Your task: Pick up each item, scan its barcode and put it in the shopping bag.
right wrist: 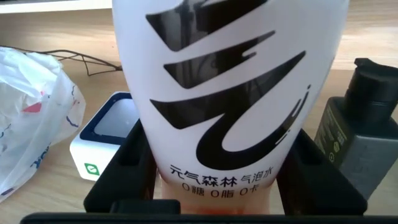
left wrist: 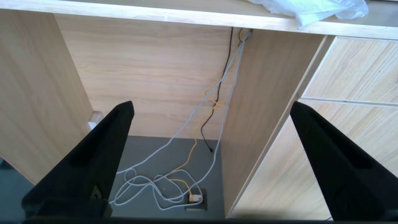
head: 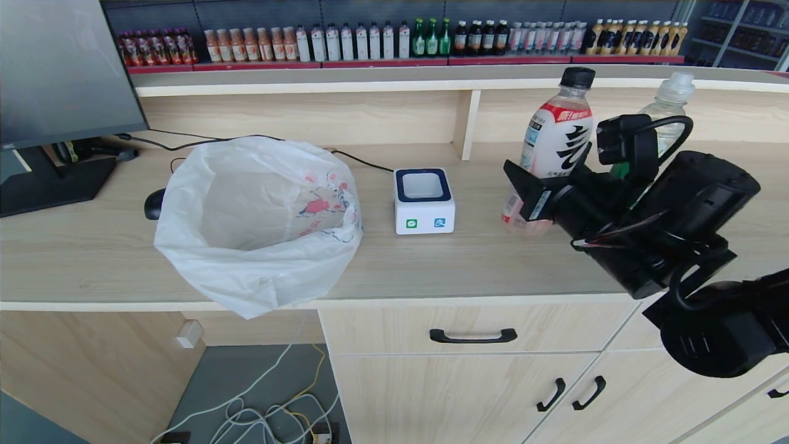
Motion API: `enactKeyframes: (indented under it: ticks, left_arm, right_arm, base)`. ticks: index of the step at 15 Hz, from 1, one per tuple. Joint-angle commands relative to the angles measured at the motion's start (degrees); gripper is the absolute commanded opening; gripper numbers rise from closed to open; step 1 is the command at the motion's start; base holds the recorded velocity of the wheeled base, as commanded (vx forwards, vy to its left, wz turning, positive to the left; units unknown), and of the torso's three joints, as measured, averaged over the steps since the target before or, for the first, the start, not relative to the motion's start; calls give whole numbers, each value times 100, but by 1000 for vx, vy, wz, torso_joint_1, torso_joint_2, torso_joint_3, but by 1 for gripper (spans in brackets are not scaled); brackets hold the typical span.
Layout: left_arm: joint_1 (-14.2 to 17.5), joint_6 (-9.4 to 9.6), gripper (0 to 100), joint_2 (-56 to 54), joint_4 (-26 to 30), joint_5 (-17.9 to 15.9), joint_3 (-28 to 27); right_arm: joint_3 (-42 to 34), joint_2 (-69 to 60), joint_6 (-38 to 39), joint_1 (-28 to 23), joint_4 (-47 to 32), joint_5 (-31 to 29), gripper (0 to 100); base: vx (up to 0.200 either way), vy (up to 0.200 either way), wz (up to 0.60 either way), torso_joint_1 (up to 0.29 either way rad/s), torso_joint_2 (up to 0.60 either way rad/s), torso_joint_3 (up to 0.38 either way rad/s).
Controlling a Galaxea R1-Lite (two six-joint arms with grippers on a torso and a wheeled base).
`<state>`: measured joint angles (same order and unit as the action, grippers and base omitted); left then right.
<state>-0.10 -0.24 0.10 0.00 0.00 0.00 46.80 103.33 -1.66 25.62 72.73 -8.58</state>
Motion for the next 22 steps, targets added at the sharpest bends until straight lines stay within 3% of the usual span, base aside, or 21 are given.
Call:
enactKeyframes:
  ticks: [1, 9, 14, 17, 22]
  left_arm:
    - [1, -2, 100, -1, 0, 0, 0]
    - [1, -2, 100, -1, 0, 0, 0]
    - [1, -2, 100, -1, 0, -9, 0]
    - [1, -2, 100, -1, 0, 0, 0]
    - [1, -2, 100, -1, 0, 0, 0]
  right_arm:
    - [-567, -735, 8, 65, 13, 6, 0]
    - [-2324, -2273, -1, 74, 84, 50, 0]
    - [-2122, -2616, -45, 241, -127, 120, 0]
    - [-1999, -2423, -10, 637, -136, 146, 0]
    - [-1771, -2080, 640, 760, -127, 1306, 0]
  base:
    - [0, 0, 0, 0, 0, 0]
    - [0, 0, 0, 0, 0, 0]
    - [0, 0, 0, 0, 0, 0]
    - [0, 0, 0, 0, 0, 0]
    - [0, 0, 0, 0, 0, 0]
